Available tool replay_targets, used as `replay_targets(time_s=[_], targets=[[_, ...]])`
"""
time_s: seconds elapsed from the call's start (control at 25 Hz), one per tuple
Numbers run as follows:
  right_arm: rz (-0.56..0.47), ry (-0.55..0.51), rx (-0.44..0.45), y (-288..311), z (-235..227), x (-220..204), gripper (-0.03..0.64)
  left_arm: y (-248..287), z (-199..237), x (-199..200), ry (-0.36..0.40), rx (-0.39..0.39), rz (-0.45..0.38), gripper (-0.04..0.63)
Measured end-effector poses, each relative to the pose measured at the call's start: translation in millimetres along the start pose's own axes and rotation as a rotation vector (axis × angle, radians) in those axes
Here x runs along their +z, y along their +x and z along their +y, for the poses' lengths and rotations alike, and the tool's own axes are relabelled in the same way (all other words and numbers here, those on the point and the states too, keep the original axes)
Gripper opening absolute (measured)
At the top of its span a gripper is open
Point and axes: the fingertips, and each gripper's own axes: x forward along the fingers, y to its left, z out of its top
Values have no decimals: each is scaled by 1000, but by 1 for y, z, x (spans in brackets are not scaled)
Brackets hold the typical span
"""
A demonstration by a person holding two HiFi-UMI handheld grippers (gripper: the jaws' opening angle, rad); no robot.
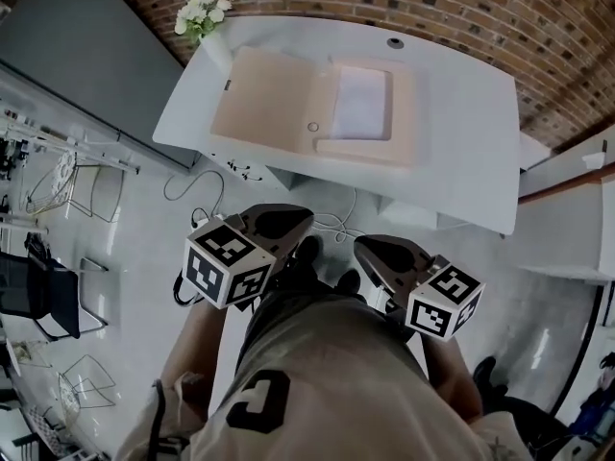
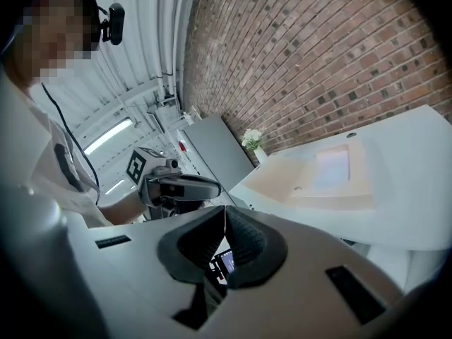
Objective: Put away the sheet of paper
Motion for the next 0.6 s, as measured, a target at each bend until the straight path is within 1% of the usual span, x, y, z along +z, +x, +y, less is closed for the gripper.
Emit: replay_targets(time_s=[0.08, 0.2, 0.32, 0.44, 0.6], targets=[[5, 1, -8, 4, 2, -2, 24, -6, 2, 1, -5, -7, -12, 17], [15, 1, -17, 8, 7, -8, 24, -12, 2, -2, 8, -7, -11, 17], [27, 6, -20, 16, 14, -10, 24, -17, 3, -8, 11, -24, -8, 17], [46, 4, -25, 33, 21, -12, 25, -26, 15, -16, 0, -41, -10, 17], [83, -9, -45, 60, 34, -15, 23, -43, 35, -22, -17, -81, -36, 17]])
